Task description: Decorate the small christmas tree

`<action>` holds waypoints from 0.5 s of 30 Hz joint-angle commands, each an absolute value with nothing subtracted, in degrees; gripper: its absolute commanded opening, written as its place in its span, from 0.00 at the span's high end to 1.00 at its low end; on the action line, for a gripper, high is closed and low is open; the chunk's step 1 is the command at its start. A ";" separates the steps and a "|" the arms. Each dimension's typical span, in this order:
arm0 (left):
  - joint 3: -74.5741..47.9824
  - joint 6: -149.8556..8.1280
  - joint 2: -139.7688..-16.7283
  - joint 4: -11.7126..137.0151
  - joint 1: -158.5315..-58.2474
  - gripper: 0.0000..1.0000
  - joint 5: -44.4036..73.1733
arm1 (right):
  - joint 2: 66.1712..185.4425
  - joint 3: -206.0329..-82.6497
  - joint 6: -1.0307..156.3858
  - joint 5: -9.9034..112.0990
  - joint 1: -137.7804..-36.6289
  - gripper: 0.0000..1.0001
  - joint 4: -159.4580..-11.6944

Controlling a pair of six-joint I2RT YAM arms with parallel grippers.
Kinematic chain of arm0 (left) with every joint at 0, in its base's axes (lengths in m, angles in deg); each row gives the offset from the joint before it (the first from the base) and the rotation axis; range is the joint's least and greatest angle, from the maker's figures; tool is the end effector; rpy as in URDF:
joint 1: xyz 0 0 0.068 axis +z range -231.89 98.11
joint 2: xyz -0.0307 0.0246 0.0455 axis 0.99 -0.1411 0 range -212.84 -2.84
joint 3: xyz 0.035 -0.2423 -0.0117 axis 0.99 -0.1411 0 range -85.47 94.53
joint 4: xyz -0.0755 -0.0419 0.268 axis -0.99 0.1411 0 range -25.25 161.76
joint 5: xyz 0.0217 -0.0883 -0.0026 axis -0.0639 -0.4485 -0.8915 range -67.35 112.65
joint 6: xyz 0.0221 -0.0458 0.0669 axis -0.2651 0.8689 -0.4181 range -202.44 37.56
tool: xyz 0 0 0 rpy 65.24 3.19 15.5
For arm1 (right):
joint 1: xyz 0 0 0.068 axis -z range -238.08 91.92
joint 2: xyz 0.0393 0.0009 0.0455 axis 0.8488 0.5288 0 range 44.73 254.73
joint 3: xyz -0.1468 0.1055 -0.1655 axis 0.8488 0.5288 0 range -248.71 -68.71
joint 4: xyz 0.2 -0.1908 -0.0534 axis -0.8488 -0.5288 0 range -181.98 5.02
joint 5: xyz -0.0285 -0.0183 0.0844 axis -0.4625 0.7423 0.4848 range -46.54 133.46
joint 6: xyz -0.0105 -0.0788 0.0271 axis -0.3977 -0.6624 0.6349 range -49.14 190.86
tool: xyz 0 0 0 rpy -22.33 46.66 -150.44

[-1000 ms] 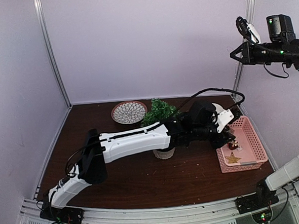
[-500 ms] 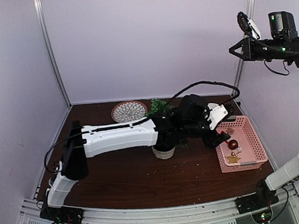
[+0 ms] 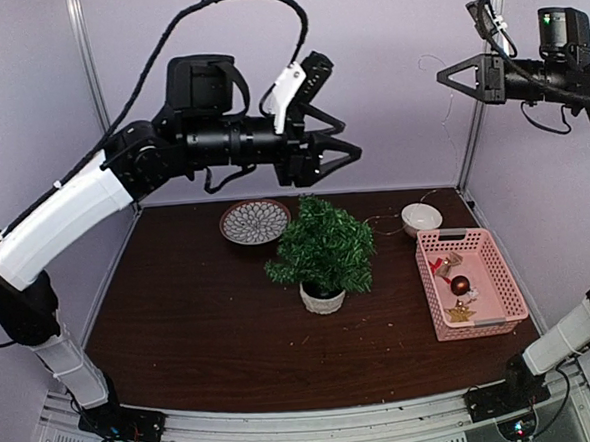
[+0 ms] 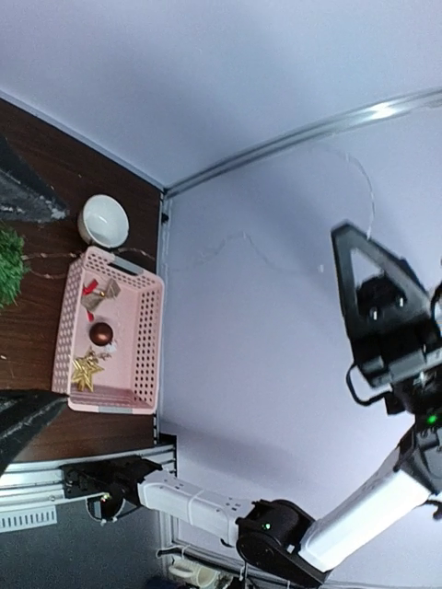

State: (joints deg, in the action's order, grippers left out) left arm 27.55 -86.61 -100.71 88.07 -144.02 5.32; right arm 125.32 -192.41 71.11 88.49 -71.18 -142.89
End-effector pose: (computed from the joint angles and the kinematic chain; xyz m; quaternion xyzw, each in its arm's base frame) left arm 0.1846 -0.3961 0.4536 0.4911 0.5715 -0.4132 0.5113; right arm 0.2384 0.1090 0.5392 -0.3141 0.7011 0.3669 0.5245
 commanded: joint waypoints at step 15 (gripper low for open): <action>35.45 -92.65 -101.39 96.17 -134.40 0.42 -7.89 | 128.24 -194.60 70.43 95.54 -89.99 1.00 -154.11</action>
State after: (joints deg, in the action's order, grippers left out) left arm 32.60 -90.63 -99.61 98.84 -134.01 -2.92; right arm 127.42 -193.46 70.83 94.77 -87.57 -150.23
